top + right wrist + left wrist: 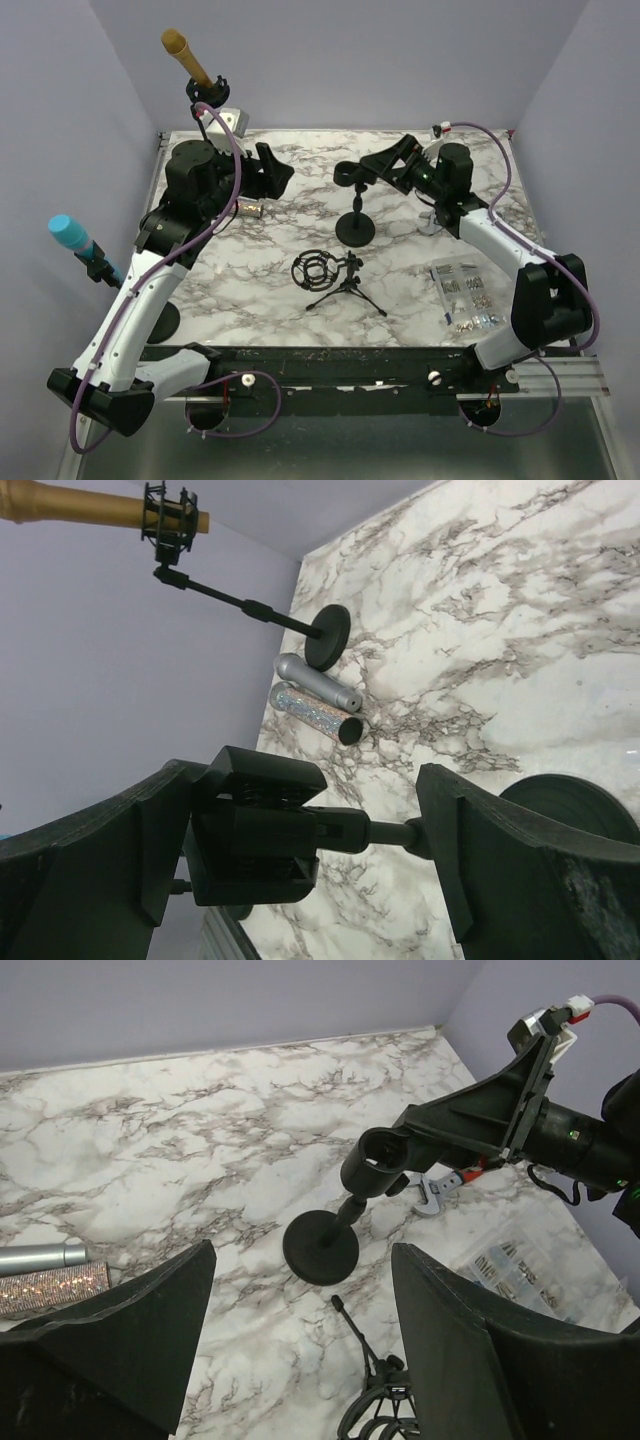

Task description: Remove the microphone from the stand

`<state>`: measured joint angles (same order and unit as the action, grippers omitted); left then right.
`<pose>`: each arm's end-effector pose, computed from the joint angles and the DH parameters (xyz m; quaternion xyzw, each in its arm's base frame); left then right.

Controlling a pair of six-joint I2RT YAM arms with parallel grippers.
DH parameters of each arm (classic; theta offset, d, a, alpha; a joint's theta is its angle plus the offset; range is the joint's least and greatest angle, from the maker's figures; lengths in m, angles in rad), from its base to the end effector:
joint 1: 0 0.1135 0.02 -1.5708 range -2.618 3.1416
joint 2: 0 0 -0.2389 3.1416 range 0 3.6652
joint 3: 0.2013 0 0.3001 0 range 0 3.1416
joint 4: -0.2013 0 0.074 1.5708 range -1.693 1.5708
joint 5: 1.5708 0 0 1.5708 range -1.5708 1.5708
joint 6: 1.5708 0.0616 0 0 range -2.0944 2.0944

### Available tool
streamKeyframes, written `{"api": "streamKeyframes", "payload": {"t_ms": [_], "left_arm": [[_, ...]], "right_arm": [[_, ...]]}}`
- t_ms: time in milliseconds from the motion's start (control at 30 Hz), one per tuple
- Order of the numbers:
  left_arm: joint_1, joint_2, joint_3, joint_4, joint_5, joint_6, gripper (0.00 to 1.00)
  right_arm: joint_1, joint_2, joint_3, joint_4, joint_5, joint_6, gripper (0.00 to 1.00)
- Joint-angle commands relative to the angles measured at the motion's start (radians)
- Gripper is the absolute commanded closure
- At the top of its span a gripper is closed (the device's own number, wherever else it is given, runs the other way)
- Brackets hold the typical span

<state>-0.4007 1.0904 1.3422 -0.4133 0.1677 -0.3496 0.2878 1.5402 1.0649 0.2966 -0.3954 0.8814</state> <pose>0.2836 -0.1313 0.4351 0.0736 0.7575 -0.2959 0.5772 0.4059 0.1449 0.2478 0.0996 0.7564 0.4727 0.4411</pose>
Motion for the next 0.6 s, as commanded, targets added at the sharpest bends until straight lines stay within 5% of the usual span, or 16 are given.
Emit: {"api": "streamKeyframes", "payload": {"t_ms": [0, 567], "left_arm": [[-0.019, -0.013, -0.005, 0.034, -0.046, 0.03, 0.27], [-0.075, -0.018, -0.012, 0.034, -0.083, 0.05, 0.27]], "right_arm": [[0.001, 0.086, -0.087, -0.159, 0.017, -0.087, 0.01], [0.001, 0.079, -0.048, -0.177, 0.016, -0.099, 0.02]]}}
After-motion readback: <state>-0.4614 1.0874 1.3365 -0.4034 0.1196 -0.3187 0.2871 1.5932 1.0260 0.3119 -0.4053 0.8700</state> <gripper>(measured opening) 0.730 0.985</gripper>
